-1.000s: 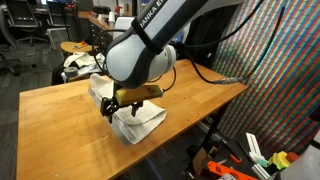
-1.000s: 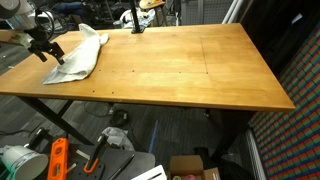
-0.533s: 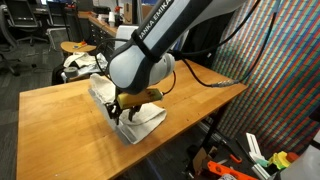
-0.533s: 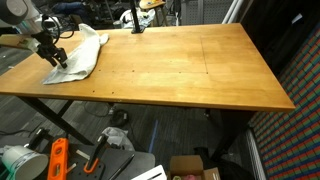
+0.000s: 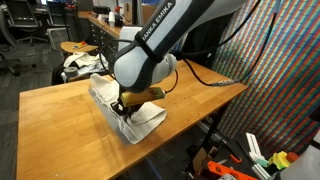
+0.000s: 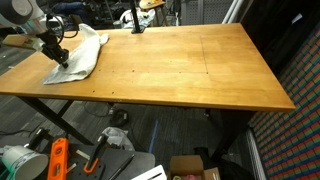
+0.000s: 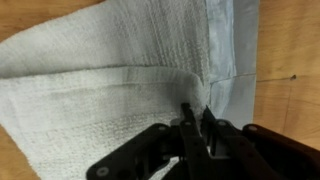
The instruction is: Fold the towel on the table.
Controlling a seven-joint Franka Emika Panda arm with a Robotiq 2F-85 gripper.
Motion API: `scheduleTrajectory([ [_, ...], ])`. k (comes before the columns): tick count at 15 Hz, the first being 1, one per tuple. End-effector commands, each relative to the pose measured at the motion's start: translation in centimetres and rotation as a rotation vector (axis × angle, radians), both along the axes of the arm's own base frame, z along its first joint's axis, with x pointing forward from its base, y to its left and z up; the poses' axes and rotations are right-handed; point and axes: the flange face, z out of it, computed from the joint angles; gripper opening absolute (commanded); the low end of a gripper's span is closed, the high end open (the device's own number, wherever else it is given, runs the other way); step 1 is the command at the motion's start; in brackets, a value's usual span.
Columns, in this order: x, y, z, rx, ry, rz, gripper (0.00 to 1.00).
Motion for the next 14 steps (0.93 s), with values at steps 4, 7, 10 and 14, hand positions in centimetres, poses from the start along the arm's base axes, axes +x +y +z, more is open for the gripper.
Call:
scheduleTrajectory([
  [4,-1.2,-2.2,3.1,-0.041,-0.042,-0.023,0.17],
  [7,-2.6,-2.9,3.6,-0.059,-0.042,-0.021,0.16],
  [10,-4.3,-2.8,4.2,-0.066,-0.043,-0.025,0.15],
  [14,-6.3,-1.9,4.8,-0.066,-0.037,-0.042,0.16],
])
